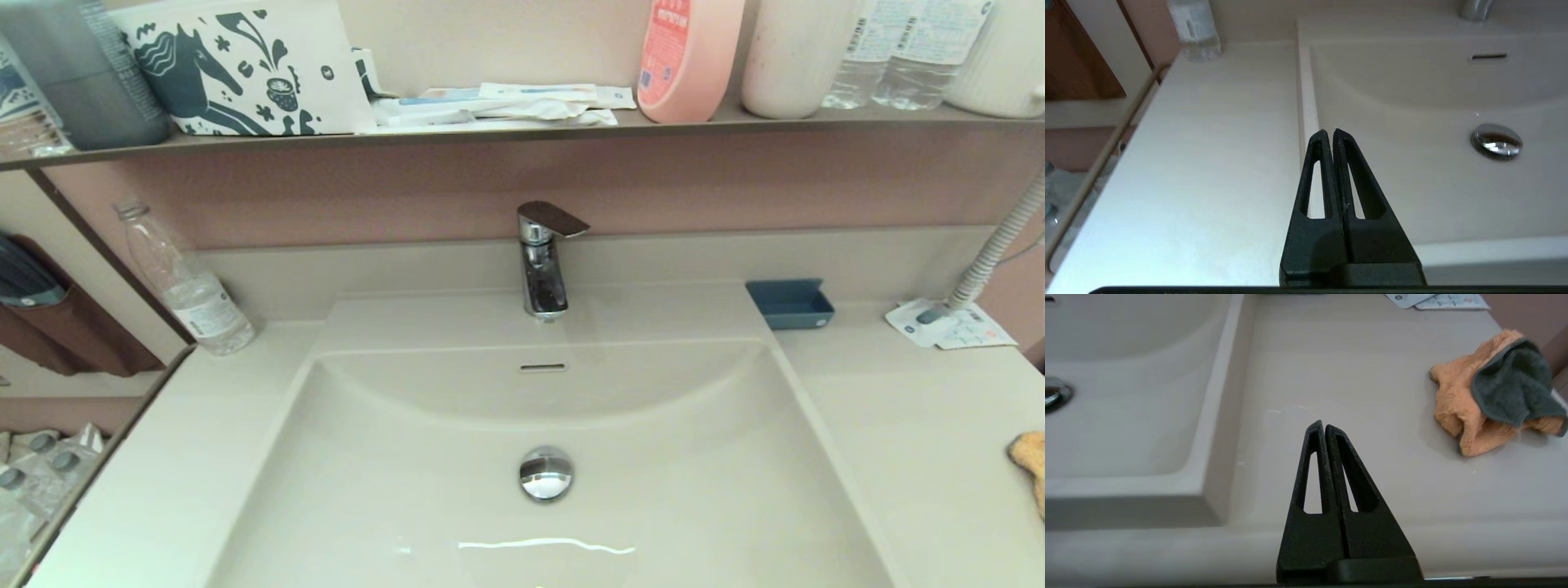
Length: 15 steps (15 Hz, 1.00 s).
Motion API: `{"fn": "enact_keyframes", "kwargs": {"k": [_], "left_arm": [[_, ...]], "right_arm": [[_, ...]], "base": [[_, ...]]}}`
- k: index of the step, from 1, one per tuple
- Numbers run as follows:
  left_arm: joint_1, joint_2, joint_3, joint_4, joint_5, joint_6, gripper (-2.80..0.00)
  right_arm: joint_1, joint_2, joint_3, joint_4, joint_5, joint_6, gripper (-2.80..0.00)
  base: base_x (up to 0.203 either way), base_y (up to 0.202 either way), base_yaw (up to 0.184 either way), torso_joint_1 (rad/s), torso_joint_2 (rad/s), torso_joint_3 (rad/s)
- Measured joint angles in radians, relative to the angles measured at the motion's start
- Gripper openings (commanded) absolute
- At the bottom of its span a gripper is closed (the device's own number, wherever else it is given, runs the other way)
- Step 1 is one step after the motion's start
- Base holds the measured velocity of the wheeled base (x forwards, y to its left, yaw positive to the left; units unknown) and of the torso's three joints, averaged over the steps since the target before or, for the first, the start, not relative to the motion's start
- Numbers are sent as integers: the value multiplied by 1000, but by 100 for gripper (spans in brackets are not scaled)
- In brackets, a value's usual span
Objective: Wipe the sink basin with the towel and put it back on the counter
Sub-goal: Pick up the cloth
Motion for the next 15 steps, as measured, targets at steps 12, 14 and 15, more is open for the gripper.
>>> {"fn": "enact_keyframes", "kwargs": {"k": [12,14,15], "left_arm": [[0,0,0,15,7,-100,-280],[0,0,0,15,7,-99,-280],[0,0,0,15,7,-99,-280]], "right_arm": [[-9,0,0,10,-2,-4,-280],[-11,0,-2,13,-3,-7,-280],[-12,0,-6,17,-3,-7,-280]], "base": [[0,0,0,0,0,0],[0,0,0,0,0,0],[0,0,0,0,0,0]]}}
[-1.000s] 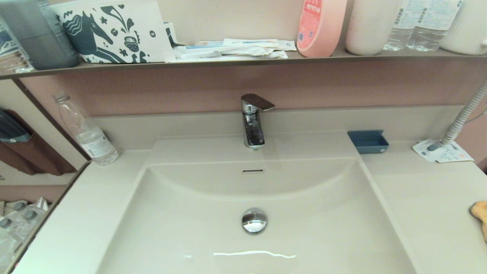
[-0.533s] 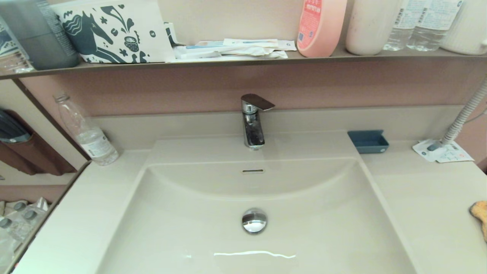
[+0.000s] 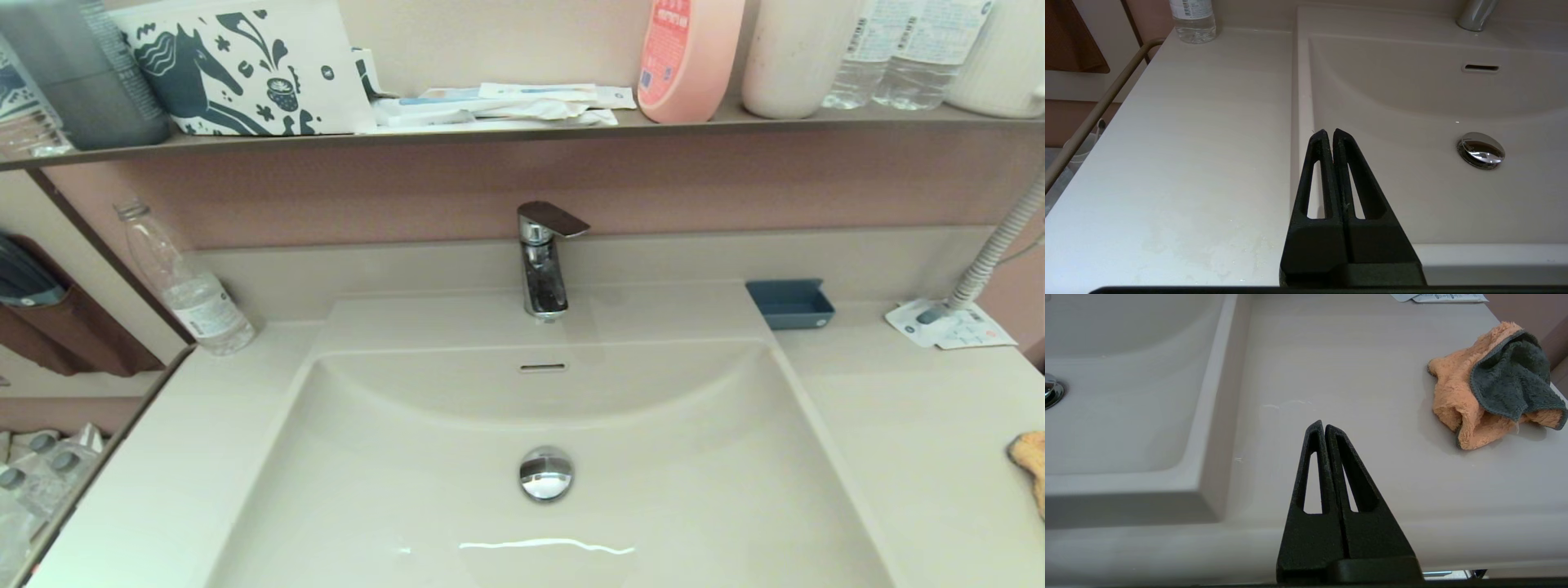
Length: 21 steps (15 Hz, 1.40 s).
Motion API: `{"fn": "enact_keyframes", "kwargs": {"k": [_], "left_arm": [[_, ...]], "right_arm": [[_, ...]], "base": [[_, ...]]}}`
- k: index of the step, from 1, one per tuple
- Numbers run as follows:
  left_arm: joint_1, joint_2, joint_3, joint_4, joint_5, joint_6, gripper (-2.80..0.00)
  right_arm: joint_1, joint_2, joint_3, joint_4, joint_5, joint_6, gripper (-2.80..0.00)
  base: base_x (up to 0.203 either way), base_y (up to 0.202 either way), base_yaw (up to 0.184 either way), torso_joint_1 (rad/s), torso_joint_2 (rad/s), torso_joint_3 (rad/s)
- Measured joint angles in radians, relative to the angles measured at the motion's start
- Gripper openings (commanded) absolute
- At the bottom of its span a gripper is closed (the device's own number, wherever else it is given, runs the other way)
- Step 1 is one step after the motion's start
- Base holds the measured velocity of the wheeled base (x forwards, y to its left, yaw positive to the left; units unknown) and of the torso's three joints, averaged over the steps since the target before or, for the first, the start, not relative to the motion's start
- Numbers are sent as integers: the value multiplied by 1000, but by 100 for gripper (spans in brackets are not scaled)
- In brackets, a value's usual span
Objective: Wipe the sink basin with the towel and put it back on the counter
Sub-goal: Pick up the cloth
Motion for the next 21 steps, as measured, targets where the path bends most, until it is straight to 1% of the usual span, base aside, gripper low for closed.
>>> {"fn": "enact_keyframes", "kwargs": {"k": [2,5,6,8,9,11,12,13,14,16,17,19,21], "left_arm": [[0,0,0,0,0,0,-280],[0,0,0,0,0,0,-280],[0,0,0,0,0,0,-280],[0,0,0,0,0,0,-280],[0,0,0,0,0,0,-280],[0,0,0,0,0,-1,-280],[0,0,0,0,0,0,-280],[0,0,0,0,0,0,-280],[0,0,0,0,0,0,-280],[0,0,0,1,0,0,-280],[0,0,0,1,1,0,-280],[0,0,0,0,0,0,-280],[0,0,0,0,0,0,-280]], "right_arm": [[0,21,-48,7,-2,0,-280],[0,141,-203,3,-37,8,-280],[0,204,-262,1,-66,22,-280],[-1,330,-335,1,-132,44,-280],[-2,414,-362,1,-181,44,-280],[-16,562,-396,-10,-257,17,-280],[-50,645,-420,-25,-279,-14,-280],[-89,710,-444,-37,-280,-42,-280],[-136,779,-473,-44,-271,-64,-280],[-258,902,-514,-43,-245,-87,-280],[-311,943,-524,-41,-223,-91,-280],[-419,1008,-531,-17,-149,-116,-280],[-490,1040,-530,48,-89,-139,-280]], "base": [[0,0,0,0,0,0],[0,0,0,0,0,0],[0,0,0,0,0,0],[0,0,0,0,0,0],[0,0,0,0,0,0],[0,0,0,0,0,0],[0,0,0,0,0,0],[0,0,0,0,0,0],[0,0,0,0,0,0],[0,0,0,0,0,0],[0,0,0,0,0,0],[0,0,0,0,0,0],[0,0,0,0,0,0]]}}
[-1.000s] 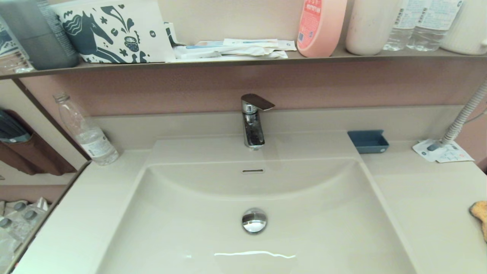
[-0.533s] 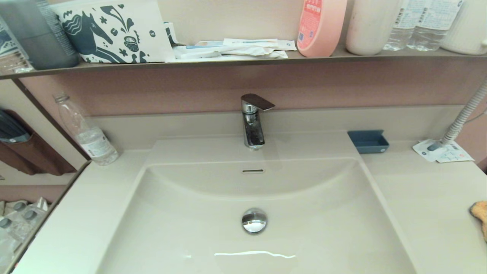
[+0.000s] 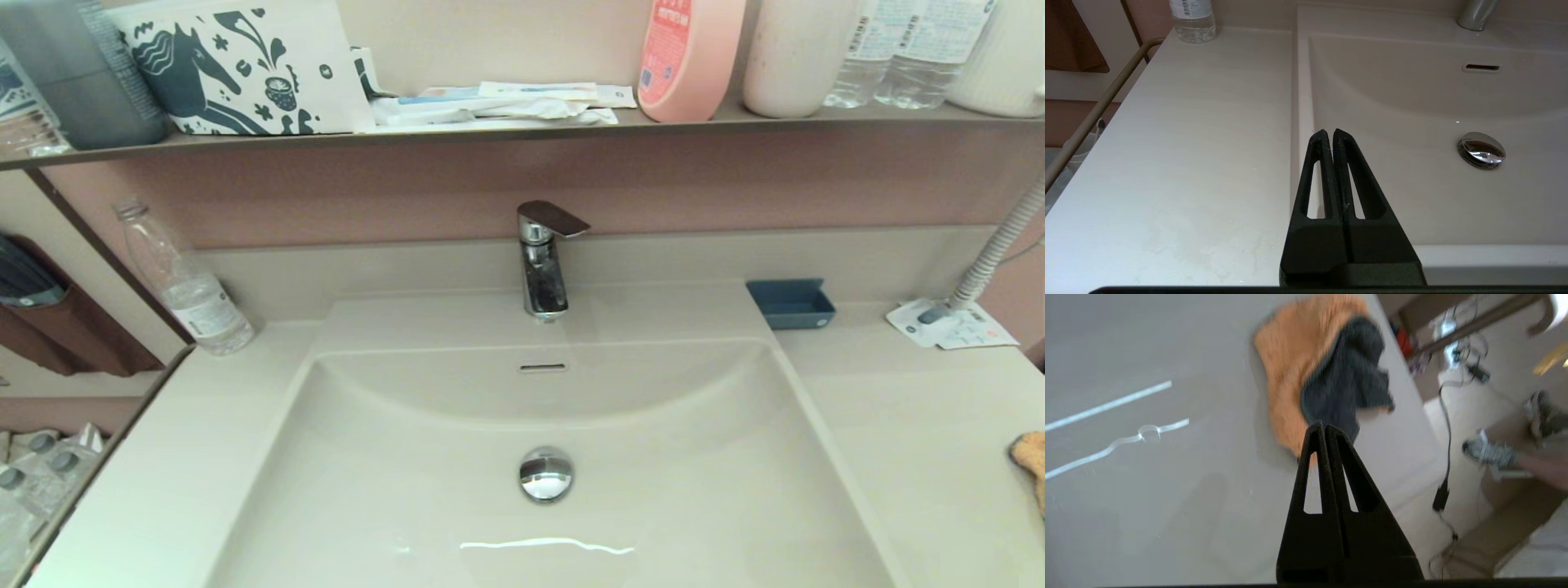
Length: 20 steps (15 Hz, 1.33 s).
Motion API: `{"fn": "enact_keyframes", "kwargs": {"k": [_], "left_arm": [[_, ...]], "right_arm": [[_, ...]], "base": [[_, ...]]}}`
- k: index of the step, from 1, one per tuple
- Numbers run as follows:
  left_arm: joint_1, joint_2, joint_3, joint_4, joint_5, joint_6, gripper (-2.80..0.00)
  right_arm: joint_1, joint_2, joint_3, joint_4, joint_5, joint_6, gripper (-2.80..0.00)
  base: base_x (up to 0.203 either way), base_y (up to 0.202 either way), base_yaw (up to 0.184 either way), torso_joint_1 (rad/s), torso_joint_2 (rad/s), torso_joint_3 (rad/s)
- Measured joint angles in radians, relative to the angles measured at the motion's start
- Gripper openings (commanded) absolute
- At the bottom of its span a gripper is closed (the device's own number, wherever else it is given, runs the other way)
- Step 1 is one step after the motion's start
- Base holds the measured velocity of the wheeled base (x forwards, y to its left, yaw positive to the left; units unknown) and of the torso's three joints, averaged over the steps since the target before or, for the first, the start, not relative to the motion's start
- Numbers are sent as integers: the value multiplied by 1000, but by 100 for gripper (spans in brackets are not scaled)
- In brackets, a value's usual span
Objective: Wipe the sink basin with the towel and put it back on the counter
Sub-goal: Pick up the cloth
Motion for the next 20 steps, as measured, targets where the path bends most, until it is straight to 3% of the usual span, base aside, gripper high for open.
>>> {"fn": "enact_keyframes", "kwargs": {"k": [3,5,6,9,16,20], "left_arm": [[0,0,0,0,0,0,-280],[0,0,0,0,0,0,-280],[0,0,0,0,0,0,-280],[0,0,0,0,0,0,-280],[0,0,0,0,0,0,-280],[0,0,0,0,0,0,-280]], "right_arm": [[-55,52,-1,8,10,15,-280],[-68,78,1,10,27,68,-280],[-69,89,1,12,29,81,0],[-80,130,-10,12,25,83,0],[-176,286,-130,2,22,0,0],[-164,384,-178,1,46,-1,0]], "base": [[0,0,0,0,0,0],[0,0,0,0,0,0],[0,0,0,0,0,0],[0,0,0,0,0,0],[0,0,0,0,0,0],[0,0,0,0,0,0]]}}
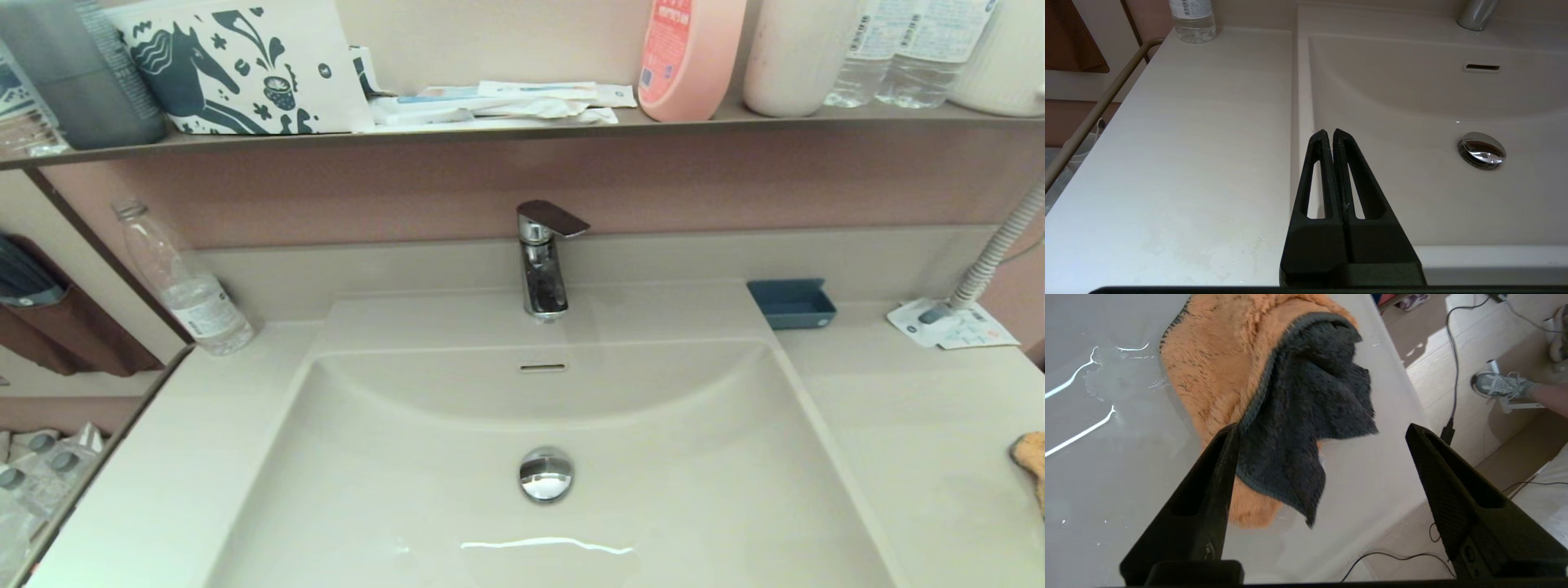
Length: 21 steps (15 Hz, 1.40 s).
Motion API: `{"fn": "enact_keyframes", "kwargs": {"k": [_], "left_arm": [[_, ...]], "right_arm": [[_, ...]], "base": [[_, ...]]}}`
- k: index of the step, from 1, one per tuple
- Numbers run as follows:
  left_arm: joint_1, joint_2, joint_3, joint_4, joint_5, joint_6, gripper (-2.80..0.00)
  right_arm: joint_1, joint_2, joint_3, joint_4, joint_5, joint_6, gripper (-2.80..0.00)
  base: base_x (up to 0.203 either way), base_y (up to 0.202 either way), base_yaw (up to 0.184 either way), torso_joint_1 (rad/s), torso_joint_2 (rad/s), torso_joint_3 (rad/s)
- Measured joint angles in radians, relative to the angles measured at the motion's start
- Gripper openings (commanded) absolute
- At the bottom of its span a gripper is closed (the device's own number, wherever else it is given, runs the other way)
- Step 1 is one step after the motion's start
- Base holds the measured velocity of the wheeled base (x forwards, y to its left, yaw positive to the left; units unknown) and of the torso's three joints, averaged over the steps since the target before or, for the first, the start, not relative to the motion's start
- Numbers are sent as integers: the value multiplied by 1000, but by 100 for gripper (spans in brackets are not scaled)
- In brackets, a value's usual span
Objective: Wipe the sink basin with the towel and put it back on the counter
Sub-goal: Pick up the cloth
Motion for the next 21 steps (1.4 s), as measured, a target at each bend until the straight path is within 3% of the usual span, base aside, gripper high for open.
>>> {"fn": "enact_keyframes", "kwargs": {"k": [2,7,8,21], "left_arm": [[0,0,0,0,0,0,-280],[0,0,0,0,0,0,-280],[0,0,0,0,0,0,-280],[0,0,0,0,0,0,-280]], "right_arm": [[32,37,-15,-3,46,14,0],[93,60,-13,-5,58,59,0],[91,62,-13,-5,58,58,-280],[39,29,4,6,53,6,-280]], "base": [[0,0,0,0,0,0],[0,0,0,0,0,0],[0,0,0,0,0,0],[0,0,0,0,0,0]]}}
